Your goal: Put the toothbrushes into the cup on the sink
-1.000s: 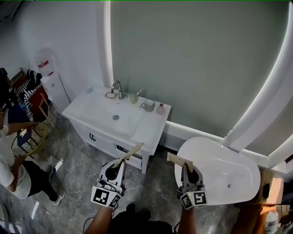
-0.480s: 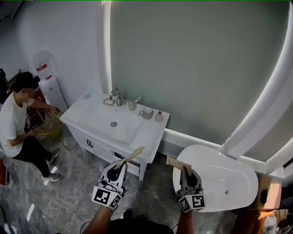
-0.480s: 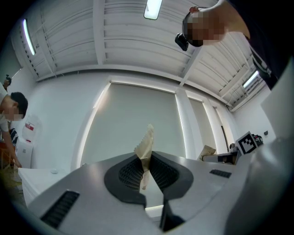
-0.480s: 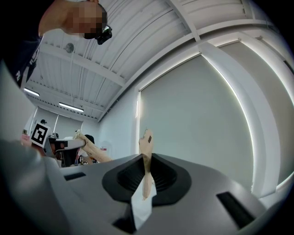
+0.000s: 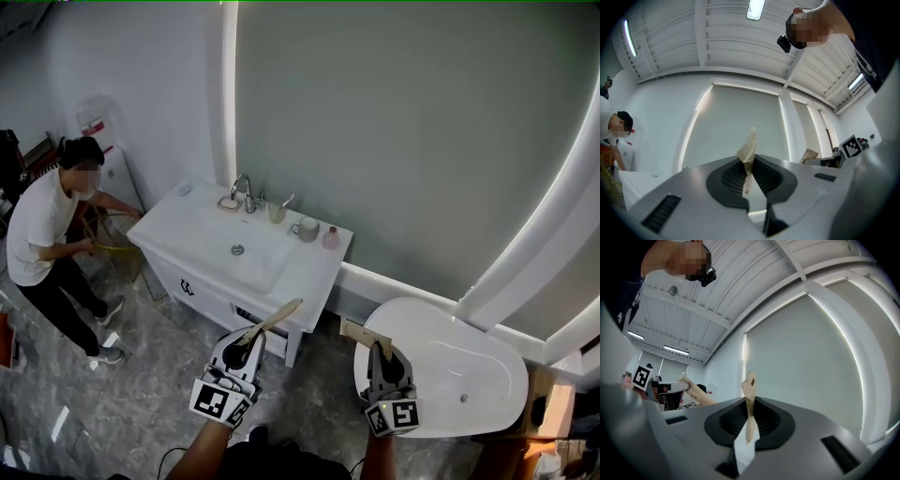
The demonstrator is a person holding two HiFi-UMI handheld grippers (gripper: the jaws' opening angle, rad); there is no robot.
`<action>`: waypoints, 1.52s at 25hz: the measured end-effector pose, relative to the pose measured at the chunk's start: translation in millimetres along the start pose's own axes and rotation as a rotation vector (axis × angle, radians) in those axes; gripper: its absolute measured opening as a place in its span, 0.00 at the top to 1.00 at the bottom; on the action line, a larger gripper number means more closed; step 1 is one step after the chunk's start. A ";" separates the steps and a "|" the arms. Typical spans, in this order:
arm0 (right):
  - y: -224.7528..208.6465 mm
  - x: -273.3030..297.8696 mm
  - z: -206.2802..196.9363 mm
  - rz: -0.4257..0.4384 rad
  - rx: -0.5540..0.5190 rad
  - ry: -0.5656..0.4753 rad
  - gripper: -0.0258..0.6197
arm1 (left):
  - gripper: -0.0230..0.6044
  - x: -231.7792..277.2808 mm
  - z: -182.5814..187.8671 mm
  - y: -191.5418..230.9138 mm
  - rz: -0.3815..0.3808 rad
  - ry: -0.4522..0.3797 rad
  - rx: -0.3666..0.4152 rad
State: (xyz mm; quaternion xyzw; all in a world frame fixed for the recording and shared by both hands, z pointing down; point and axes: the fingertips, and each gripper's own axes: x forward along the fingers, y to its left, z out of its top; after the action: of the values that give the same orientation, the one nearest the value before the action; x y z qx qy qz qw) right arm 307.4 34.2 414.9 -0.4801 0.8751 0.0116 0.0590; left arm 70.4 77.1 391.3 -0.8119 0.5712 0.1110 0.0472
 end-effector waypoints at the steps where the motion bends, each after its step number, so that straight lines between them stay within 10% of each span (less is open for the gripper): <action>1: -0.4 -2.3 0.0 0.003 0.001 0.000 0.88 | 0.89 -2.2 -0.4 -1.9 0.005 0.004 -0.001; 22: -17.2 -8.8 -18.9 0.011 0.023 -0.003 0.88 | 0.89 -14.8 -13.5 -5.6 0.058 0.011 0.019; 38: 0.8 115.7 -29.3 -0.043 -0.023 0.004 0.88 | 0.89 52.2 -24.5 119.5 0.028 -0.020 -0.012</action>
State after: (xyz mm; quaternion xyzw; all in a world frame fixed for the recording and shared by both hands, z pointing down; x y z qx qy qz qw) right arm 242.4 -64.7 430.7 -0.4997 0.8644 0.0197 0.0521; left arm -21.7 -16.8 408.8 -0.8030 0.5813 0.1230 0.0463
